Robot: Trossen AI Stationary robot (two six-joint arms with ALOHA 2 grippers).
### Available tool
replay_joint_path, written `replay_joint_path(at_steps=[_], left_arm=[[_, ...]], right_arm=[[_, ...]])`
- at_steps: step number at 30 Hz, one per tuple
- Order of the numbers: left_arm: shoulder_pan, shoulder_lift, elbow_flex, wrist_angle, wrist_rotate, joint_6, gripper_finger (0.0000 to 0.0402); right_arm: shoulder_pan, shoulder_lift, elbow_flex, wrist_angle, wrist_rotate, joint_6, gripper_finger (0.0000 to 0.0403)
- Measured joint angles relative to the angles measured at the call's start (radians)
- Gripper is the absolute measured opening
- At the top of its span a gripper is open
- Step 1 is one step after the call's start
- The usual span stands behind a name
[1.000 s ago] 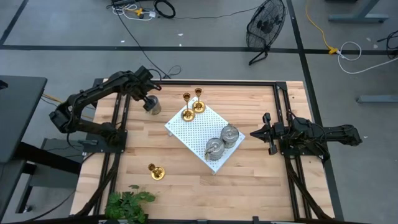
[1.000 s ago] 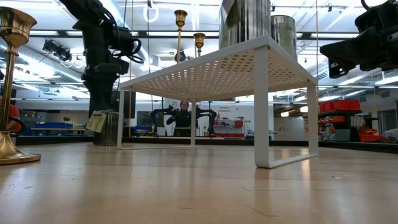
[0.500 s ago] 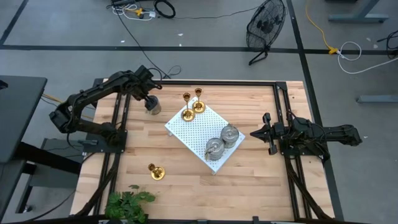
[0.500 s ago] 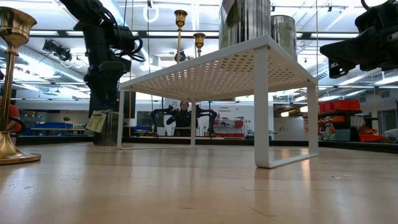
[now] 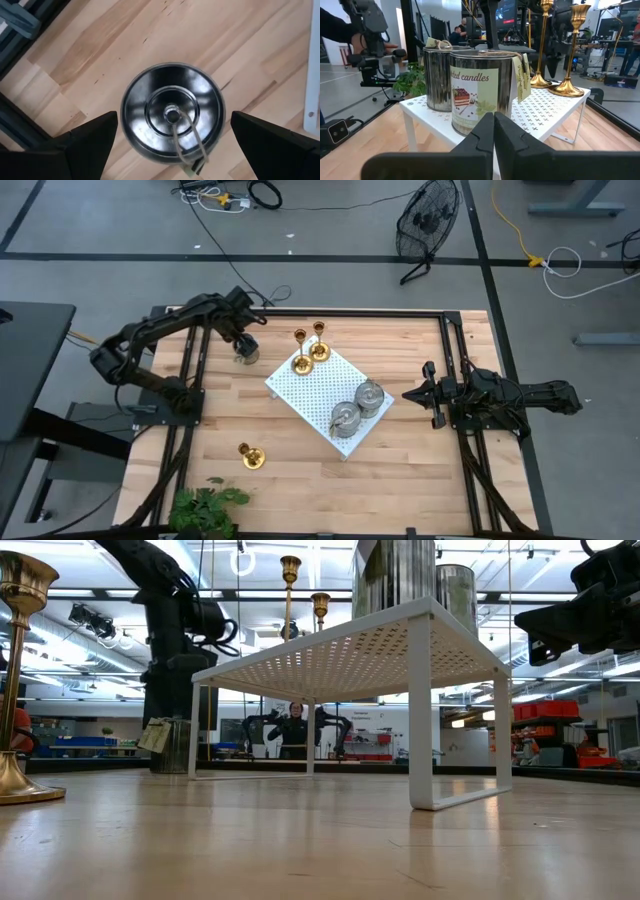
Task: Pick & Place candle stick holders
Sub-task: Put the scented candle on the shelf
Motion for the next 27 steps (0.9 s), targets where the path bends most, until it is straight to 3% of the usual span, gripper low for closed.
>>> replay_joint_path(at_steps=[27], left_arm=[[-0.001,0.082,0.000,0.013,-0.024,0.000,0.0399]], right_arm=[[0.000,0.000,0.000,0.000,0.000,0.000,0.0016]])
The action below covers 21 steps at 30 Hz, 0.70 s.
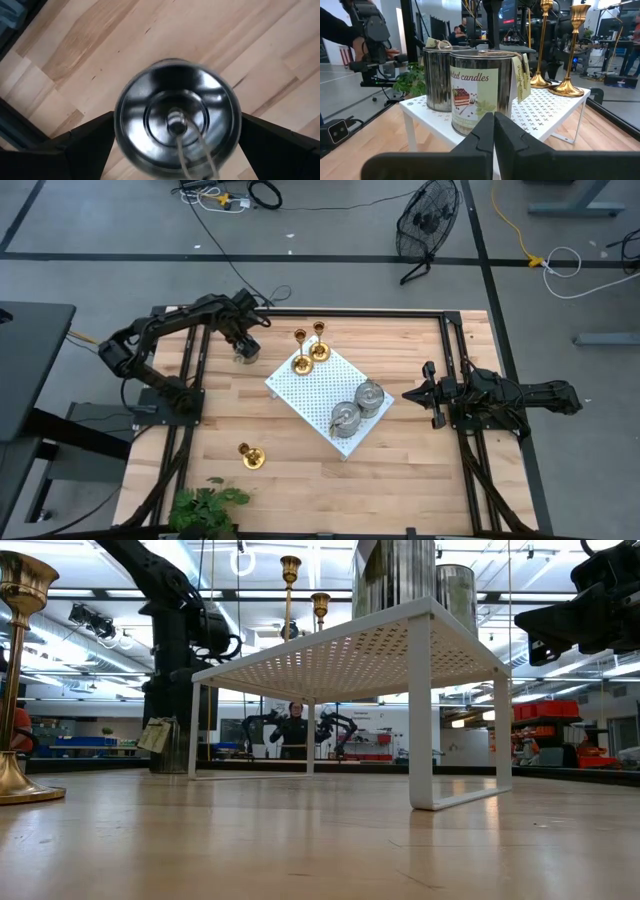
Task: Pick & Place candle stick holders
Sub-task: Put the scented candle on the shelf
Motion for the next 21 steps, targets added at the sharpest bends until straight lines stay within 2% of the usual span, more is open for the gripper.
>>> replay_joint_path(at_steps=[21], left_arm=[[-0.005,0.034,0.000,0.024,0.004,0.001,0.0399]], right_arm=[[0.000,0.000,0.000,0.000,0.000,0.000,0.0016]])
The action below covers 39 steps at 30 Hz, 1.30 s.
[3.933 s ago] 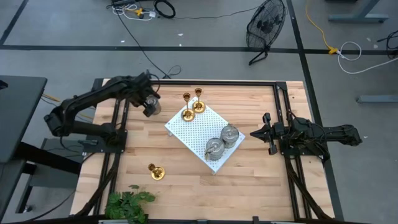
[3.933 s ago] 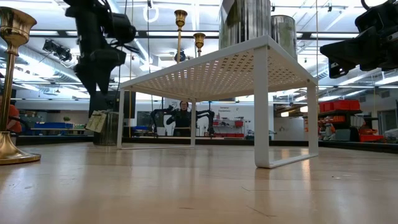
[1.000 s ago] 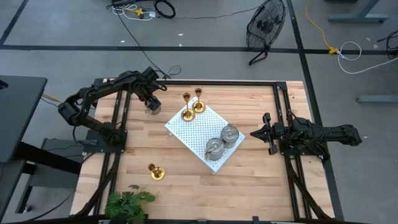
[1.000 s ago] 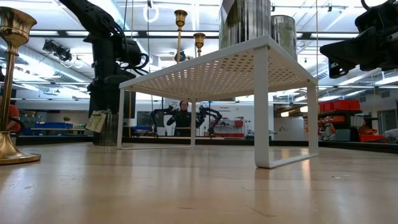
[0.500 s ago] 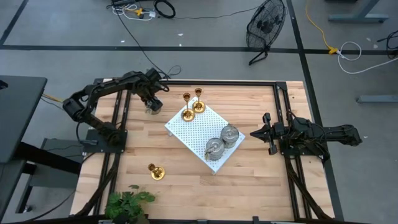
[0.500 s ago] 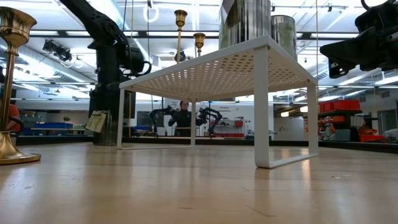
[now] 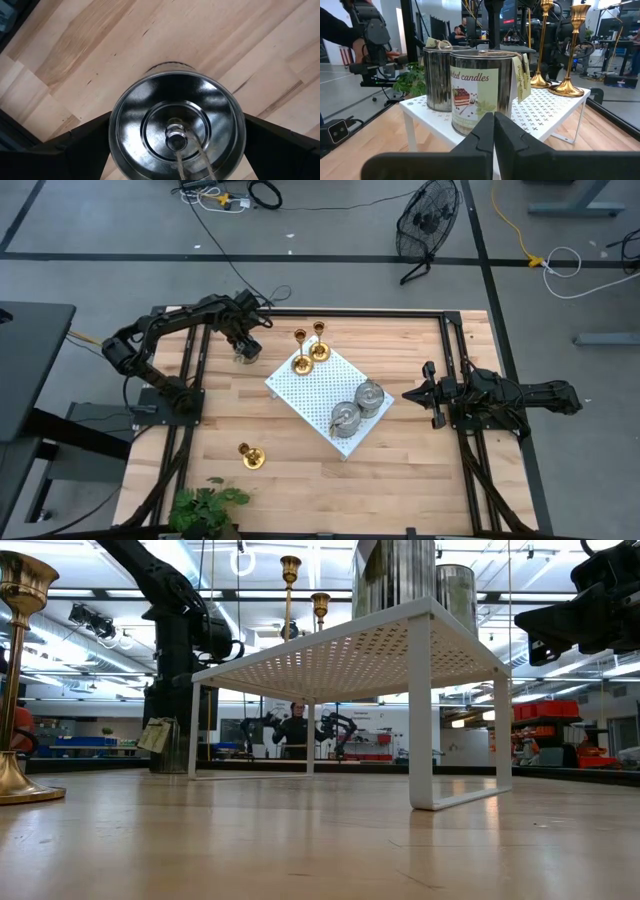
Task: Pick & Place candle stick holders
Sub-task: Put the scented candle on the shelf
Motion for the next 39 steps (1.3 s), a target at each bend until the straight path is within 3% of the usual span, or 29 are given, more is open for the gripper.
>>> replay_joint_path(at_steps=[39], left_arm=[[-0.001,-0.013,0.000,-0.105,0.002,0.002,0.0378]], right_arm=[[0.000,0.000,0.000,0.000,0.000,0.000,0.0016]])
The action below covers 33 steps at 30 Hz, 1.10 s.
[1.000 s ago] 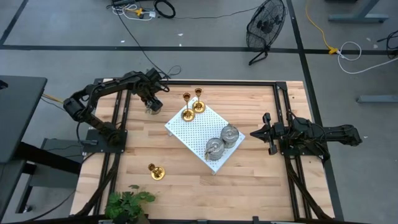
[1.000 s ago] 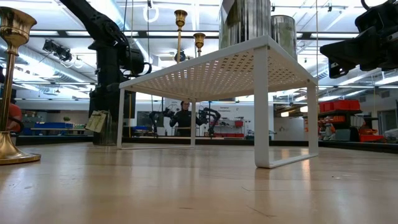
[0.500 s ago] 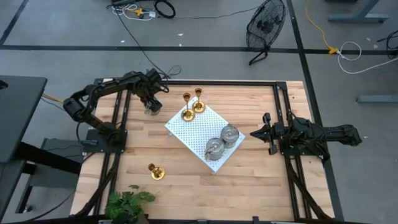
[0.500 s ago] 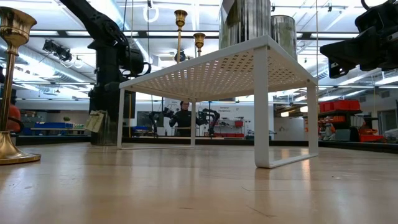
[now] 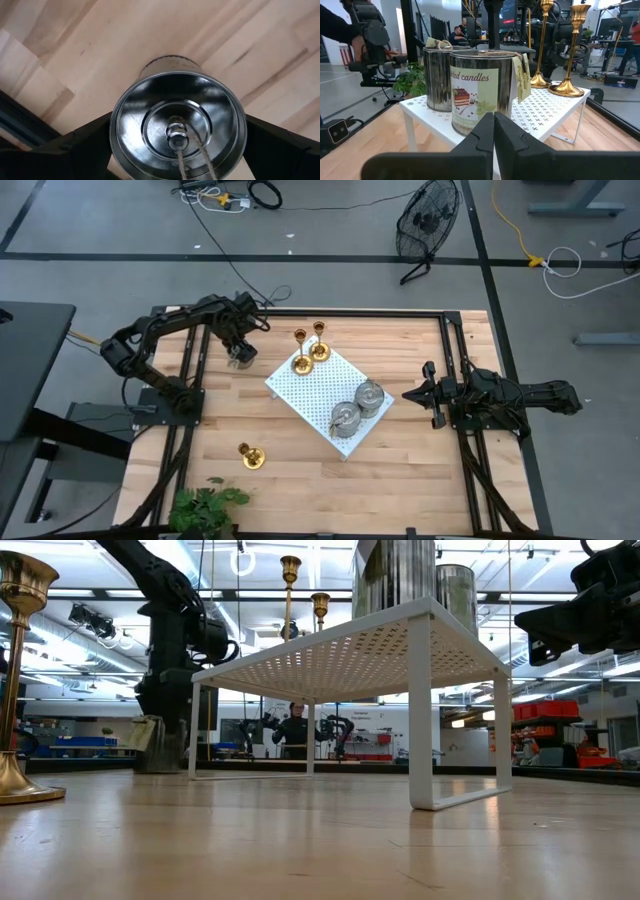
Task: Pick & Place candle stick holders
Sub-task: Put the scented candle on the shelf
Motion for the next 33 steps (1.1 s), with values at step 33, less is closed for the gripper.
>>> replay_joint_path(at_steps=[33], left_arm=[[-0.193,-0.173,0.308,-0.337,-0.032,-0.045,0.0376]], right_arm=[[0.000,0.000,0.000,0.000,0.000,0.000,0.0016]])
